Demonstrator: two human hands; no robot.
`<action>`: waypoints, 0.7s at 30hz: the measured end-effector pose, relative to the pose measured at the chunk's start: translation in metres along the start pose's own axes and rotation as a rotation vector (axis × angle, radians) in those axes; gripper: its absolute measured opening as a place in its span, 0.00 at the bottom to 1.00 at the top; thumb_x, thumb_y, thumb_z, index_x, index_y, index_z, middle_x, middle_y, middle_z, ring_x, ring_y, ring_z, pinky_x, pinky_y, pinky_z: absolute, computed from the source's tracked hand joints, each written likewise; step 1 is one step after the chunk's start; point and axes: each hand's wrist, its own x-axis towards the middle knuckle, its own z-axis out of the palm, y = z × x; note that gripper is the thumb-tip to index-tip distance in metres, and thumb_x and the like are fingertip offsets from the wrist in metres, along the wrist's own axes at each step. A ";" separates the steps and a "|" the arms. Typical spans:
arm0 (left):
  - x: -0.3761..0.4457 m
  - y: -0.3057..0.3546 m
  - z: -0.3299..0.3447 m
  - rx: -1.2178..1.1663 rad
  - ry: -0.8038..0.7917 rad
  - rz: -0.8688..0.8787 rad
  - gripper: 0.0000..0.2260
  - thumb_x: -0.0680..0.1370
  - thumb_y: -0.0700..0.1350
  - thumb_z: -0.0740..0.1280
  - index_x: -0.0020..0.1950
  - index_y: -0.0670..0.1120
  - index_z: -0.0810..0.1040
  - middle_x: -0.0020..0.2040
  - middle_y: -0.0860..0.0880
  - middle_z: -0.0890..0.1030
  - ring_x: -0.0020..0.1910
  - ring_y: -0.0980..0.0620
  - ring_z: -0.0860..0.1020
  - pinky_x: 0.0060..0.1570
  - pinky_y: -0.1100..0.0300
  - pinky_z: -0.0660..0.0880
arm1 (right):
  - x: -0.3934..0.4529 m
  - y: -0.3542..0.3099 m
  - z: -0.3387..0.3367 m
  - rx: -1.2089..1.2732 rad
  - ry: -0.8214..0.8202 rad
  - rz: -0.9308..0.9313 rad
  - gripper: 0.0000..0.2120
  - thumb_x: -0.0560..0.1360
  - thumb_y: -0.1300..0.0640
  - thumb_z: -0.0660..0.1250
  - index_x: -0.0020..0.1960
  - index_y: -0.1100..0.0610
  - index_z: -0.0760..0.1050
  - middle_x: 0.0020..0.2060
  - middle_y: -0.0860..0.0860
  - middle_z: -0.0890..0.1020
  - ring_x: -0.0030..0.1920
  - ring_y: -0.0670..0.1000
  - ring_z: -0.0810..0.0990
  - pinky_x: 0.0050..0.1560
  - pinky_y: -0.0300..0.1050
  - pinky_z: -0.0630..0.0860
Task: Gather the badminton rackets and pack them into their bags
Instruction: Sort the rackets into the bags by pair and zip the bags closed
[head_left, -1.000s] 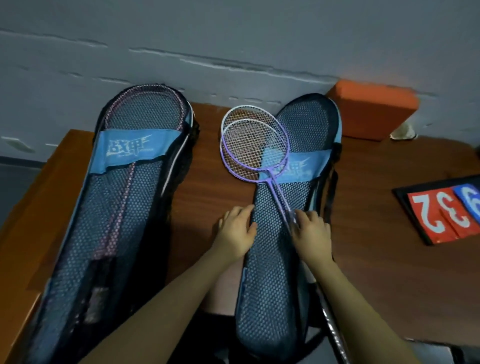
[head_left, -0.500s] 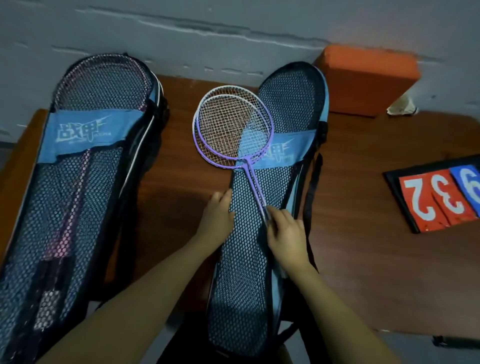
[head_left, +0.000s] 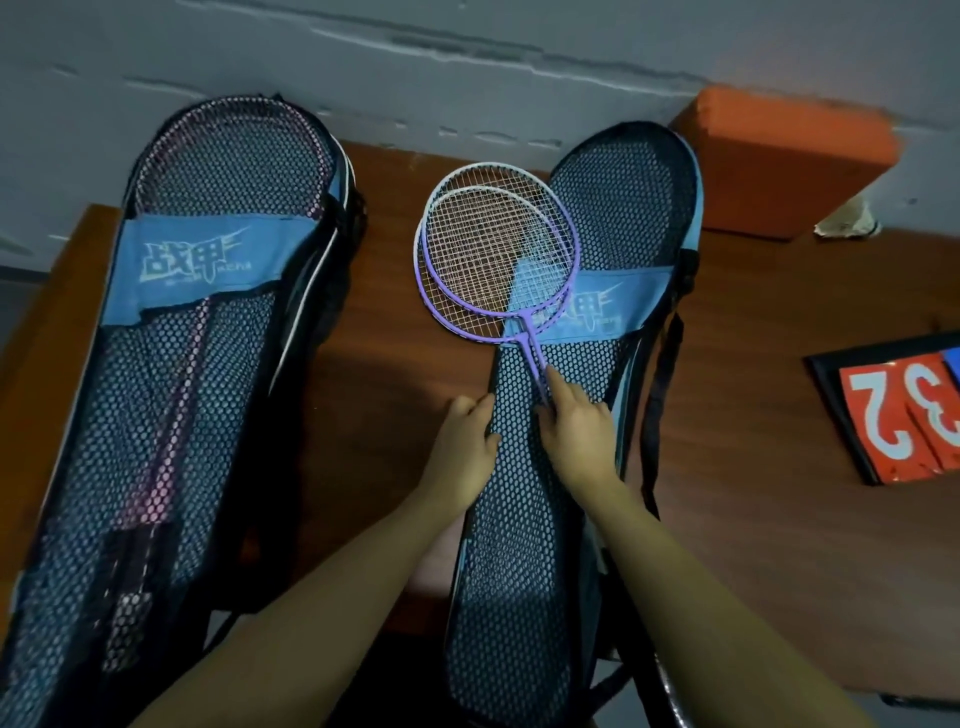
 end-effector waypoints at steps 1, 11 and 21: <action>0.000 0.000 0.000 -0.014 0.003 -0.010 0.23 0.78 0.38 0.61 0.72 0.44 0.62 0.58 0.46 0.68 0.55 0.48 0.73 0.61 0.61 0.68 | 0.000 0.000 -0.001 0.051 0.014 -0.003 0.21 0.77 0.62 0.63 0.69 0.61 0.67 0.49 0.61 0.80 0.45 0.64 0.78 0.47 0.55 0.72; -0.010 -0.011 -0.002 0.065 0.051 0.050 0.22 0.73 0.36 0.66 0.67 0.40 0.70 0.53 0.41 0.73 0.53 0.42 0.75 0.60 0.51 0.71 | -0.032 0.008 -0.040 0.202 0.262 -0.015 0.18 0.74 0.64 0.64 0.63 0.62 0.74 0.38 0.58 0.77 0.34 0.61 0.76 0.32 0.50 0.73; -0.012 0.030 0.029 0.227 0.118 0.188 0.22 0.74 0.51 0.66 0.65 0.42 0.71 0.59 0.42 0.72 0.61 0.42 0.68 0.61 0.49 0.63 | -0.073 0.036 -0.100 0.179 0.504 0.067 0.17 0.74 0.62 0.63 0.62 0.59 0.76 0.37 0.55 0.75 0.32 0.58 0.75 0.31 0.51 0.74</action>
